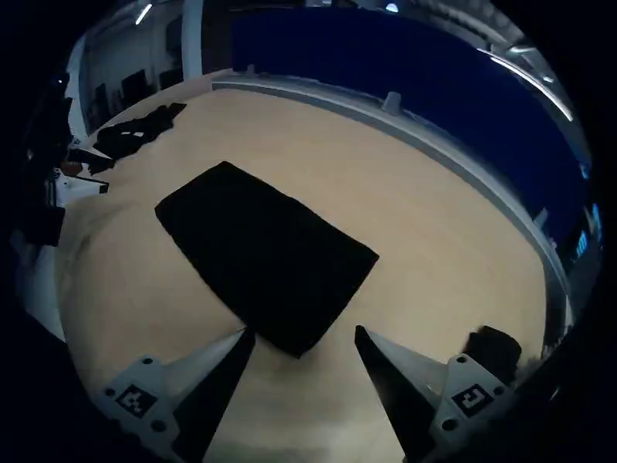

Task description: Fold towel

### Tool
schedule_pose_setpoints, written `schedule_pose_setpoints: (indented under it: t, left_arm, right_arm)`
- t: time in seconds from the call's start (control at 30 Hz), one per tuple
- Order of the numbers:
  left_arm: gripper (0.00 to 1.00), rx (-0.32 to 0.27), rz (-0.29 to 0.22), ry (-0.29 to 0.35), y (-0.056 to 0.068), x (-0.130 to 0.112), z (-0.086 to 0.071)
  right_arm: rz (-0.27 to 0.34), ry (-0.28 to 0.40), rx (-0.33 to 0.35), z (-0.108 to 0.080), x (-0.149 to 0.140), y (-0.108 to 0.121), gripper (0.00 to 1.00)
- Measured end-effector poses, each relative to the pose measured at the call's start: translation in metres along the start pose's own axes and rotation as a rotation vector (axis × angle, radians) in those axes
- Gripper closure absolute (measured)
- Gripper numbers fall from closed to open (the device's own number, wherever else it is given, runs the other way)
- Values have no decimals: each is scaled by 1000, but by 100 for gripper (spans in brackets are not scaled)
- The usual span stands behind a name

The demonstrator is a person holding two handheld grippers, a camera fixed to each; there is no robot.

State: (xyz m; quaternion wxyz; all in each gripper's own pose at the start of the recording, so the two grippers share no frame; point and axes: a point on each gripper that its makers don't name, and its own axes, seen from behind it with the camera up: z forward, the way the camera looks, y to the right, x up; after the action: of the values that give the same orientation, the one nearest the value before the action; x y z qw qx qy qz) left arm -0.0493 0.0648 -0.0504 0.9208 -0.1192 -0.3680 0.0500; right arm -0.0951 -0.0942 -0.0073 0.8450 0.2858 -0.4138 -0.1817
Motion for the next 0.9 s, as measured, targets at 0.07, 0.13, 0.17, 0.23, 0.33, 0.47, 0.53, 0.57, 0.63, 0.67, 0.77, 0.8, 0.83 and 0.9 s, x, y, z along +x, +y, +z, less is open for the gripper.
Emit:
schedule_pose_setpoints:
  t: [0.07,0.13,0.17,0.23,0.33,0.47,0.53,0.57,0.63,0.67,0.77,0.8,0.83,0.9]
  left_arm:
    - [4,21,-25,-2,-5,-7,-10]
    - [4,43,-47,-4,-9,-14,-20]
    - [4,53,-55,-5,-11,-18,-24]
    - [4,74,-72,-8,-16,-25,-34]
    - [4,105,-95,-11,-22,-34,-47]
    - [4,138,-131,-12,-29,-45,-64]
    - [4,152,-149,-15,-31,-51,-71]
    - [4,158,-157,-18,-32,-53,-74]
    - [4,168,-171,-22,-34,-59,-79]
    - [4,171,-176,-24,-34,-61,-82]
    - [4,180,-187,-26,-36,-67,-88]
    - [4,182,-190,-27,-37,-68,-89]
    - [4,184,-190,-28,-37,-70,-91]
    - [4,189,-192,-30,-39,-73,-93]
  right_arm:
    - [-17,-6,13,1,-1,-1,0]
    - [-38,-14,27,2,-2,-2,0]
    - [-49,-19,34,2,-4,-3,0]
    - [-75,-28,50,2,-7,-5,0]
    - [-114,-41,75,2,-12,-8,0]
    - [-152,-59,95,2,-17,-8,4]
    - [-163,-66,100,3,-20,-8,8]
    - [-167,-69,101,4,-21,-7,11]
    - [-171,-74,106,5,-23,-7,15]
    - [-172,-76,110,5,-23,-7,17]
    - [-175,-82,122,7,-26,-9,24]
    - [-175,-84,126,8,-27,-9,26]
    - [-176,-85,129,8,-28,-10,28]
    - [-177,-87,135,9,-29,-11,33]
